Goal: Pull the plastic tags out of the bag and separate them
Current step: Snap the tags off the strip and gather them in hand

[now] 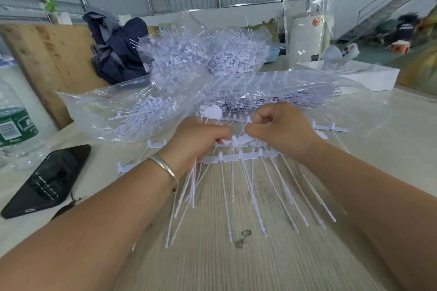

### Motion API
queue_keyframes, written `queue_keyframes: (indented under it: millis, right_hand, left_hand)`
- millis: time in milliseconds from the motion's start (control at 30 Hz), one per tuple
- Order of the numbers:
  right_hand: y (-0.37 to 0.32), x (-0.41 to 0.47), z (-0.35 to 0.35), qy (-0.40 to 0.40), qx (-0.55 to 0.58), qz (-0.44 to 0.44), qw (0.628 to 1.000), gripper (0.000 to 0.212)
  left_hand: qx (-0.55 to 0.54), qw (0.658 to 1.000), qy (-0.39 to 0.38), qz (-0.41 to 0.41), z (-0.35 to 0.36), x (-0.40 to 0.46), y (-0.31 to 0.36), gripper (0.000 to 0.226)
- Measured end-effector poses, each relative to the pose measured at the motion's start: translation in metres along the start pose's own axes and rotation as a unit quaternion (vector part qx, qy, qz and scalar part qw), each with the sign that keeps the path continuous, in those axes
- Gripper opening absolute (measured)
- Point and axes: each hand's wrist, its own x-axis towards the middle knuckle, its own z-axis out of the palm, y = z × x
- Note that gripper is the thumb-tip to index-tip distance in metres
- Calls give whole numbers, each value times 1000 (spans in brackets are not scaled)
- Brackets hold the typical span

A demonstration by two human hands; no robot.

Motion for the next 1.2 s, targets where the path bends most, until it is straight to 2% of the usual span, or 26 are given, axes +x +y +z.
queue_keyframes:
  millis: [133,233,367,433,500,567,600,667,733,800,933,1033,1100,1200]
  right_hand:
    - [-5,-5,8,4,-66,-25,998,16]
    - [-7,-7,9,-8,-90,-37,995,20]
    - [-8,-8,10,-1,-57,-46,997,28]
    - [-9,-8,13,10,-64,-71,995,29]
    - [-10,-10,14,23,-89,-107,990,36]
    - [-11,-12,11,44,-100,-132,985,37]
    - [-12,-12,8,59,-84,-136,985,35]
    - [-10,-11,1,91,-32,-128,987,30]
    - [-6,-6,-2,113,-12,-113,987,29]
    - [-1,-2,-2,115,-34,-100,988,31]
    - [6,1,0,109,-81,-95,986,40]
    - [7,2,5,113,-88,-103,984,40]
    - [8,3,8,104,-112,-109,982,36]
    - [11,2,9,93,-160,-114,976,27]
  left_hand:
    - [120,986,49,107,8,1,-4,45]
    - [169,976,58,126,11,3,-8,42]
    - [196,964,87,155,11,6,-6,42]
    - [246,945,98,193,14,3,-4,36]
    - [342,903,122,228,15,0,-4,30]
    - [405,874,151,223,6,1,-7,31]
    - [410,877,153,200,-2,4,-10,31]
    - [355,912,136,155,-14,9,-14,28]
    - [195,971,81,110,-17,11,-14,26]
    - [23,998,25,47,-14,8,-9,21]
    - [-78,996,-24,-40,-13,9,-4,24]
    - [-190,974,-70,-100,-11,6,0,26]
    - [-209,968,-93,-108,-8,4,1,38]
    - [-183,970,-134,-83,-4,0,2,39]
